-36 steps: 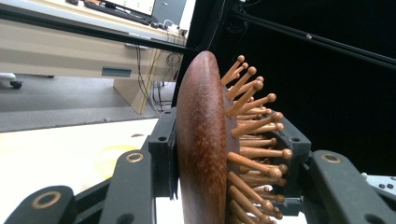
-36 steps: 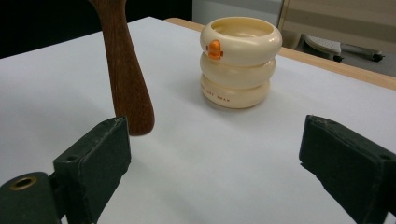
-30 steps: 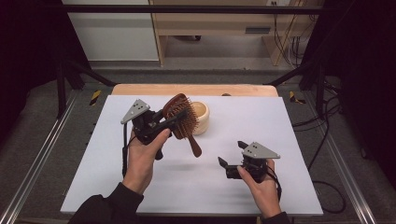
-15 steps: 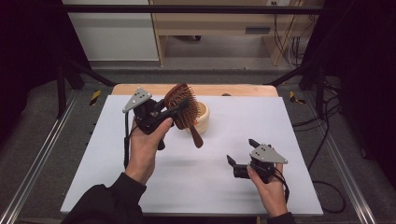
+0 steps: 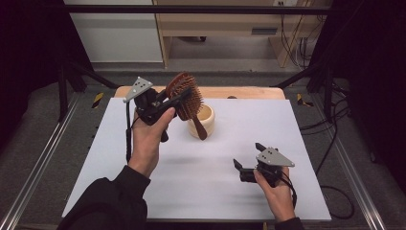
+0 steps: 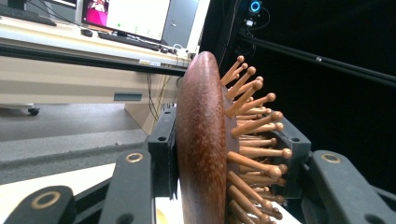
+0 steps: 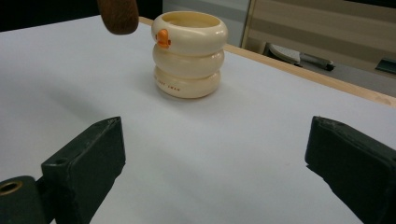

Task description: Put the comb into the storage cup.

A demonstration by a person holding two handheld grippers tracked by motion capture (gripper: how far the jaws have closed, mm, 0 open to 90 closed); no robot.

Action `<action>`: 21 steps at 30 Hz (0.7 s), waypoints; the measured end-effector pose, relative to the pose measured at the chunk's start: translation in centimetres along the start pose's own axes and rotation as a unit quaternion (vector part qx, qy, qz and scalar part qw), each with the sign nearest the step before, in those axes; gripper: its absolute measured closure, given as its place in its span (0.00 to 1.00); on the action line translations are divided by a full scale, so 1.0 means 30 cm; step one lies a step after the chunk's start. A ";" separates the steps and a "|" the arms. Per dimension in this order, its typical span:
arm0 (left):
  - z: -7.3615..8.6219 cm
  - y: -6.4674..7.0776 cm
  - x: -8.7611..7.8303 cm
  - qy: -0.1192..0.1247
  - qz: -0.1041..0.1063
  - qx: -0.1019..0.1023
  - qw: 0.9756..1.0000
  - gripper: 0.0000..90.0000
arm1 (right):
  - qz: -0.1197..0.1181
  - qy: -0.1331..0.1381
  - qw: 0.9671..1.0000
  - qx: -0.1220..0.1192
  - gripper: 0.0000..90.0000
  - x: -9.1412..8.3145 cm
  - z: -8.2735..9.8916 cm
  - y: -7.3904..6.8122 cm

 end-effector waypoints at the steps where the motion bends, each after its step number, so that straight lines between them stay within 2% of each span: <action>1: -0.006 -0.005 0.003 0.002 -0.001 -0.002 1.000 0.58 | 0.000 0.000 1.000 0.000 0.06 0.001 0.001 0.000; 9: -0.051 -0.044 0.036 0.011 -0.012 -0.008 1.000 0.58 | 0.000 0.003 1.000 0.005 0.05 0.006 -0.001 -0.002; 12: -0.067 -0.053 0.047 0.020 -0.012 -0.017 1.000 0.58 | 0.000 0.003 1.000 0.006 0.05 0.006 0.000 -0.002; 21: -0.102 -0.072 0.086 0.031 -0.028 -0.016 0.999 0.58 | 0.001 0.006 1.000 0.013 0.05 0.004 -0.002 0.003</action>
Point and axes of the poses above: each handheld gripper's, and its own axes: x roughly forward along the jaws, z roughly out of its underside, y roughly to its right, the point moved 7 cm from there along x, roughly forward along the jaws, and after that the axes turned 9 degrees about -y, right-handed, at the moved point
